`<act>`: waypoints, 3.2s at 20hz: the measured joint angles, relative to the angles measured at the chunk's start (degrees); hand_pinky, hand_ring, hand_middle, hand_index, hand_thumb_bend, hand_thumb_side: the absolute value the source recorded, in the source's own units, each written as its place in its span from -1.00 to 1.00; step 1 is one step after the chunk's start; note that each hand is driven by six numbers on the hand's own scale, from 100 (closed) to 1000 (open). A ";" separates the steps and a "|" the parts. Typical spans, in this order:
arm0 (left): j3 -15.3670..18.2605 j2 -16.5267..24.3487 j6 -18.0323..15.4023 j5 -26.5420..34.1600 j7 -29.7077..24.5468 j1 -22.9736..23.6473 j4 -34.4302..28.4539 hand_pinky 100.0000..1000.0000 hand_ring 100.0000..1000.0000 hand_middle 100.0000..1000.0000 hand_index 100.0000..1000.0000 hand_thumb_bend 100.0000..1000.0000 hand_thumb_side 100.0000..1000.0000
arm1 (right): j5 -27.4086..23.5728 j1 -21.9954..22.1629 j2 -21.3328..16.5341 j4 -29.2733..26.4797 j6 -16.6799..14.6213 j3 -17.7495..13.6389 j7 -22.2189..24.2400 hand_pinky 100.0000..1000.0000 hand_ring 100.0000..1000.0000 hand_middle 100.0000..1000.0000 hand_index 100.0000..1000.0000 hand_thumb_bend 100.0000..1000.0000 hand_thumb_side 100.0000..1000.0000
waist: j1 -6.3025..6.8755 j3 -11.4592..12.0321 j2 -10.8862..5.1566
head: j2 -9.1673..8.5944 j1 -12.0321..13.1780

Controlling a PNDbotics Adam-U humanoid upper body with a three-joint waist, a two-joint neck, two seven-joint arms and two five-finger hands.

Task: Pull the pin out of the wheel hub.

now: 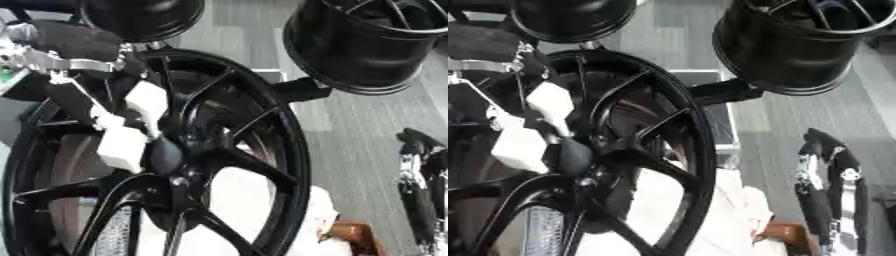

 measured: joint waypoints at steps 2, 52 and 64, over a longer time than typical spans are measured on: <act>-0.20 -0.05 0.04 0.42 -0.04 -0.07 0.01 0.26 -0.06 -0.35 0.23 -1.00 -0.28 | -0.02 0.00 0.03 0.00 0.00 0.00 0.00 0.78 0.66 0.30 0.48 -1.00 0.39 | -0.01 0.00 0.00 | 0.00 0.00; 37.50 17.24 9.37 11.27 12.87 18.99 16.93 0.07 -0.18 -0.45 -0.22 -1.00 -0.65 | 0.92 1.84 -0.12 0.00 -0.78 -2.15 -1.71 0.78 0.66 0.31 0.48 -1.00 0.37 | -0.11 2.81 -2.85 | 0.84 -2.14; 37.82 17.06 9.54 4.41 14.25 23.13 21.89 0.68 0.70 0.72 0.85 -1.00 -0.63 | 0.90 1.76 -0.11 0.00 -0.83 -2.28 -1.73 0.78 0.66 0.31 0.48 -1.00 0.37 | -0.40 2.18 -2.96 | 0.72 -2.24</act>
